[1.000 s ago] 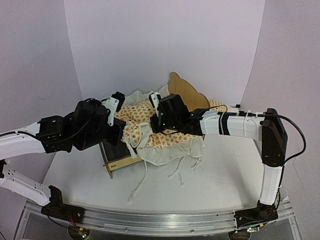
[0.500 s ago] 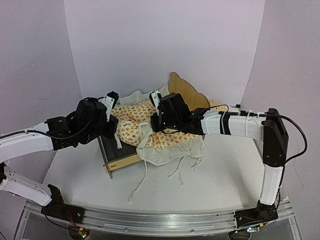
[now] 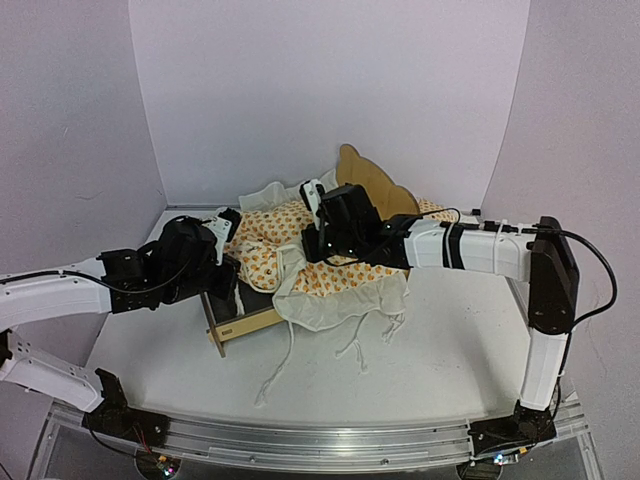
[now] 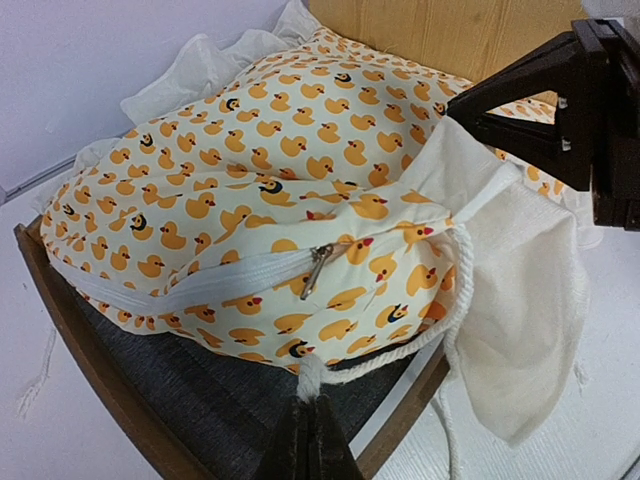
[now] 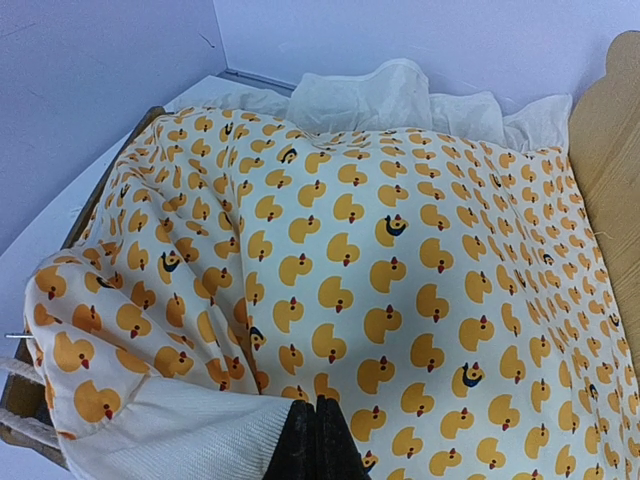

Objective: Set up the pet bed

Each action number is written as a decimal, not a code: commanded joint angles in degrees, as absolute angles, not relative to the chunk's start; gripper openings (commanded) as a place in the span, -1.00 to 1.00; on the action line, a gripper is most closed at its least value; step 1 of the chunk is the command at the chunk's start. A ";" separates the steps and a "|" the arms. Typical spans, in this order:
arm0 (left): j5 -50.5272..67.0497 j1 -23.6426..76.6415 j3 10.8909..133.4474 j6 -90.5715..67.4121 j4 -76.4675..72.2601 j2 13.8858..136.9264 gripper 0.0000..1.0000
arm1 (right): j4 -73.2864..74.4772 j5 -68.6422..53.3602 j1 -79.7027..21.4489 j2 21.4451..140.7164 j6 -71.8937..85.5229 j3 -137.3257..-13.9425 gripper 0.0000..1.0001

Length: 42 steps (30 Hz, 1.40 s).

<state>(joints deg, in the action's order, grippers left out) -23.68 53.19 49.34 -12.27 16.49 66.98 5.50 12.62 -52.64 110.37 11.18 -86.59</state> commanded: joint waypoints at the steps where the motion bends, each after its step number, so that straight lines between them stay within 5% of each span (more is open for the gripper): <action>1: -20.92 52.91 49.38 -15.44 14.11 64.06 -1.00 | 4.13 12.75 -52.23 106.45 11.51 -86.85 -1.00; 20: -20.50 52.91 43.43 -23.16 10.78 71.32 -1.00 | 4.09 12.00 -52.22 106.46 11.78 -86.63 -1.00; 30: -26.92 51.32 46.81 -14.34 7.32 71.00 -1.00 | 4.22 12.00 -52.27 106.44 11.45 -86.79 -1.00; 42: -18.42 50.80 45.49 -16.87 4.46 75.55 -1.00 | 4.38 11.95 -52.24 106.63 11.56 -87.05 -1.00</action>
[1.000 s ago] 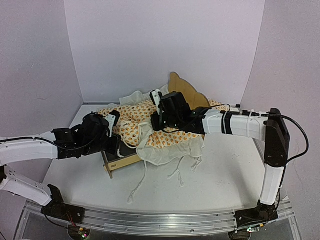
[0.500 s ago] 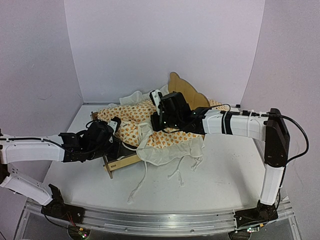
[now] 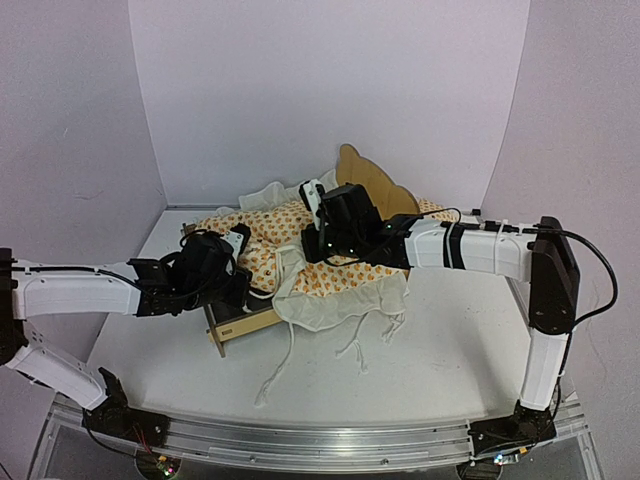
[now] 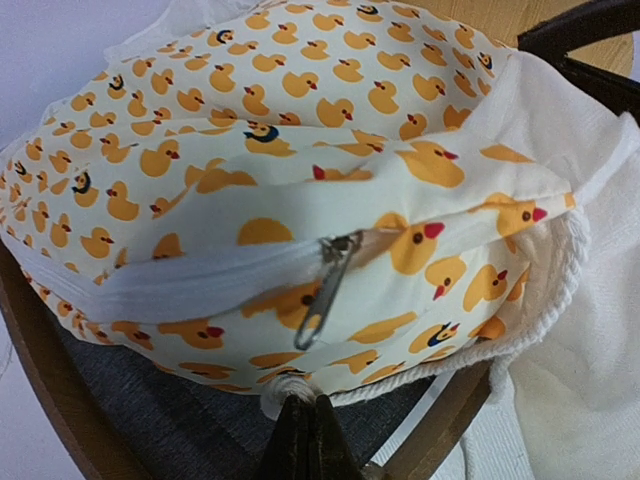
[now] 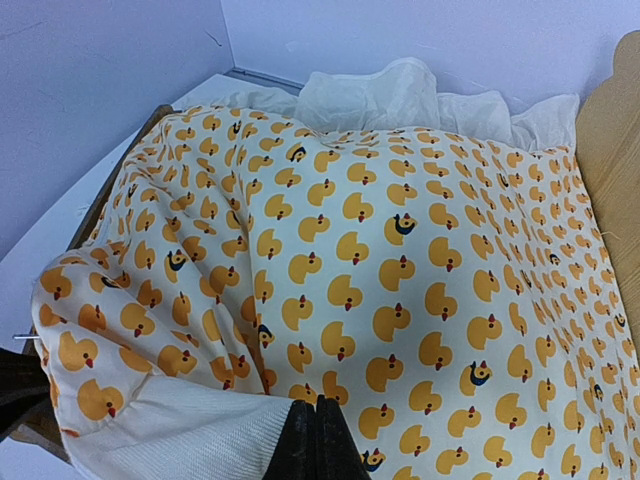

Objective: Set up the pet bed

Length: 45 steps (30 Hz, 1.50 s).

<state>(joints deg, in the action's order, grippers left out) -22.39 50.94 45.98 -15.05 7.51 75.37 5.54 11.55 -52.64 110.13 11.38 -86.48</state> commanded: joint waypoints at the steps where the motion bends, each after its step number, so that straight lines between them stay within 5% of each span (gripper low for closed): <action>1: -16.98 50.87 44.51 -17.87 4.01 75.38 -1.00 | 4.39 11.93 -52.28 106.54 11.52 -87.06 -1.00; 15: -6.74 50.89 40.70 -21.22 8.96 71.02 -1.00 | 4.95 10.99 -52.29 107.36 12.30 -87.67 -1.00; 18: -6.11 50.89 42.25 -21.53 11.85 69.22 -0.80 | 4.92 10.70 -52.25 107.52 12.62 -87.46 -1.00; 23: -5.63 50.80 45.49 -23.02 19.14 66.78 -0.13 | 5.22 9.76 -52.34 107.56 13.09 -87.62 -1.00; 30: -1.15 51.36 42.35 -33.74 20.07 56.38 0.26 | 5.80 9.40 -52.36 107.63 13.01 -87.64 -1.00; 36: -15.97 68.50 38.78 -48.54 15.23 60.98 0.24 | 6.44 8.78 -52.35 108.14 13.09 -88.04 -1.00; 41: -23.69 69.69 32.53 -57.54 11.22 63.36 0.23 | 9.43 6.51 -52.36 108.33 13.45 -88.71 -1.00; 45: -24.07 69.61 35.46 -48.43 10.02 61.43 0.32 | 15.13 0.09 -52.37 108.38 13.38 -89.79 -1.00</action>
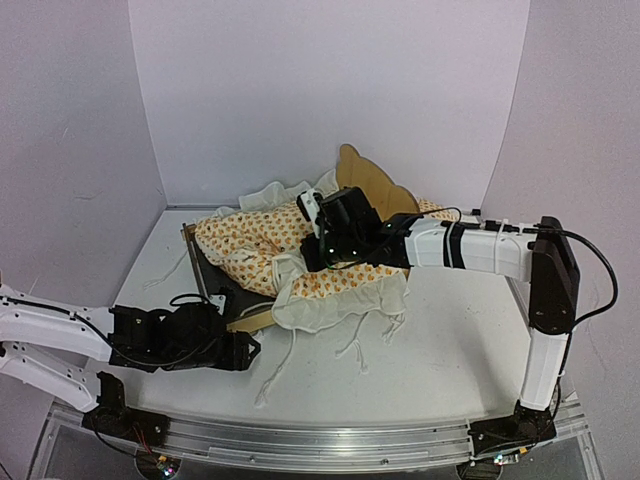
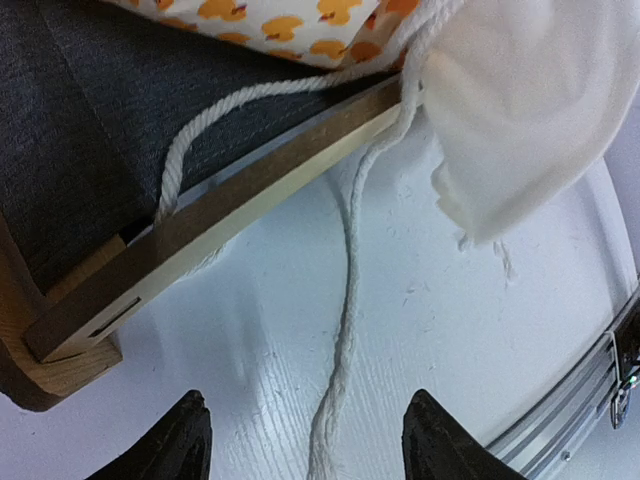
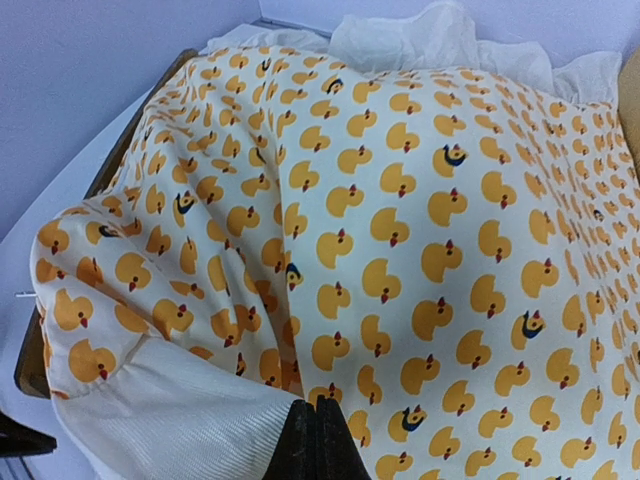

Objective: Set up the pet bed

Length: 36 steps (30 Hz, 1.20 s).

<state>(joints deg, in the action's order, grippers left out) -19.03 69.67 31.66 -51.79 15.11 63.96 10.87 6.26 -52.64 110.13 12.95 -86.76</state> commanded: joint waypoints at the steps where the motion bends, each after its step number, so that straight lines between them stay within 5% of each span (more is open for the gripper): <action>1: -23.69 69.48 36.96 -45.97 10.17 60.75 0.38 | 15.42 -3.41 -52.36 108.33 12.86 -89.33 -1.00; 6: -12.48 60.73 41.60 -39.29 10.10 57.29 0.59 | 19.10 -19.22 -52.37 111.20 12.08 -91.92 -1.00; 10: 1.19 50.27 42.64 -35.26 6.26 59.82 0.68 | 19.46 -20.30 -52.37 112.79 12.31 -93.22 -1.00; 16: 4.97 44.74 48.94 -32.33 6.44 71.27 0.69 | 25.89 -20.73 -52.33 114.48 10.46 -99.93 -1.00; 23: 5.70 41.69 51.42 -29.67 5.89 76.64 0.56 | 29.21 -19.54 -52.36 115.57 7.84 -103.72 -1.00; 25: 4.80 41.16 52.55 -27.74 5.89 78.60 0.34 | 30.19 -19.31 -52.31 116.27 7.72 -105.07 -0.99; 27: 4.72 39.44 53.40 -27.00 5.78 81.26 -0.05 | 34.02 -17.47 -52.57 116.53 8.80 -106.86 -0.74; 30: 6.47 36.67 55.11 -25.74 5.71 85.39 -0.32 | 46.86 -12.19 -53.99 116.27 9.66 -111.85 -0.28; 36: 7.05 33.87 57.48 -23.44 5.19 90.21 -0.44 | 57.52 -0.93 -62.56 108.49 4.26 -104.79 0.38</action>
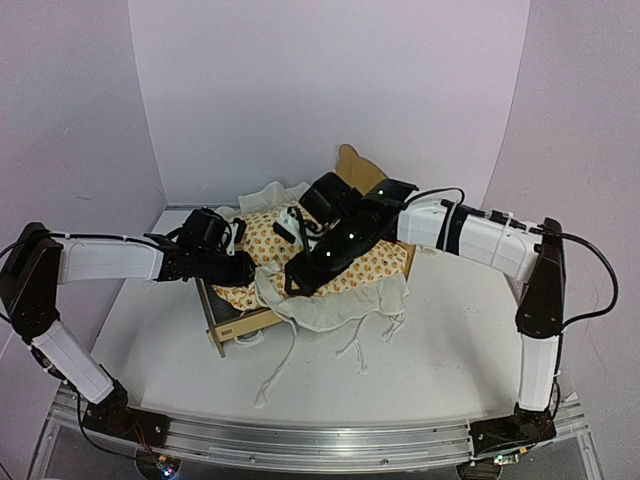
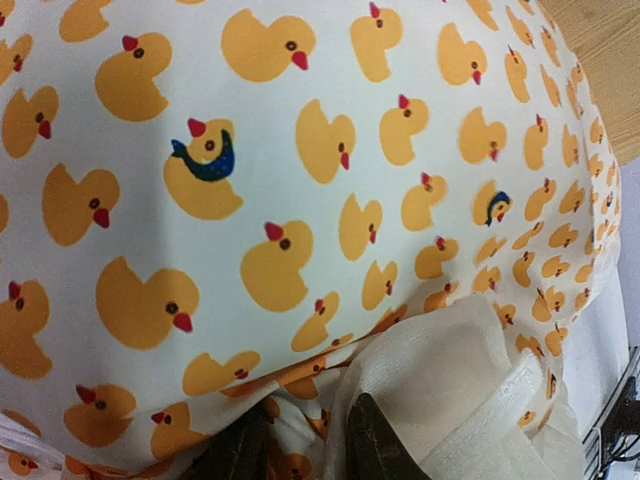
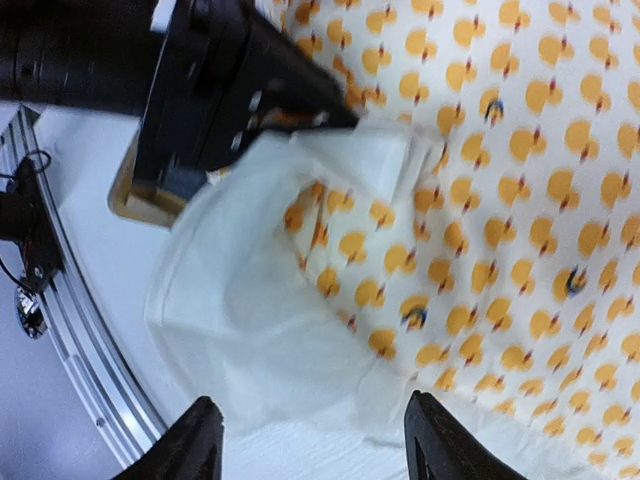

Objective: Set up the pet bed

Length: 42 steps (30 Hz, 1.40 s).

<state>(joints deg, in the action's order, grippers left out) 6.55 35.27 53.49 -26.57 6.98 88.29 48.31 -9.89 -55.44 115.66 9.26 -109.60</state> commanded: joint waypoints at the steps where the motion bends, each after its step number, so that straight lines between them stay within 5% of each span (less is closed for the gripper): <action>1: 7.35 33.47 57.74 -23.21 5.24 90.70 -0.45 | 56.67 1.32 -64.99 107.26 1.48 -102.09 0.47; 6: 7.78 32.15 57.92 -22.01 5.27 91.59 -0.47 | 38.22 -1.07 -72.13 107.59 -9.34 -87.93 0.84; 9: 8.85 31.92 57.93 -22.02 5.27 92.40 -0.48 | 24.04 2.78 -72.25 112.32 -7.91 -84.79 0.89; 16: 8.99 31.82 57.30 -21.44 5.19 91.61 -0.48 | -8.59 6.95 -72.42 126.78 -9.81 -83.86 0.67; 23: 8.84 31.73 57.74 -19.93 6.73 90.40 -0.47 | -16.03 13.87 -72.42 132.91 -7.14 -85.73 -0.08; 39: 9.64 31.29 57.28 -19.07 7.25 89.36 -0.44 | -30.24 27.99 -72.25 142.19 0.92 -87.47 0.32; 42: 9.76 31.29 57.29 -19.07 7.45 89.21 -0.44 | -30.45 29.56 -72.16 144.31 -1.65 -89.20 0.12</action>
<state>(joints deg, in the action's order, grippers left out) 9.50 31.75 55.55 -19.88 6.66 91.13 -27.83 23.46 -73.06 140.62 -0.38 -86.35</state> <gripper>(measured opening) 0.280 0.640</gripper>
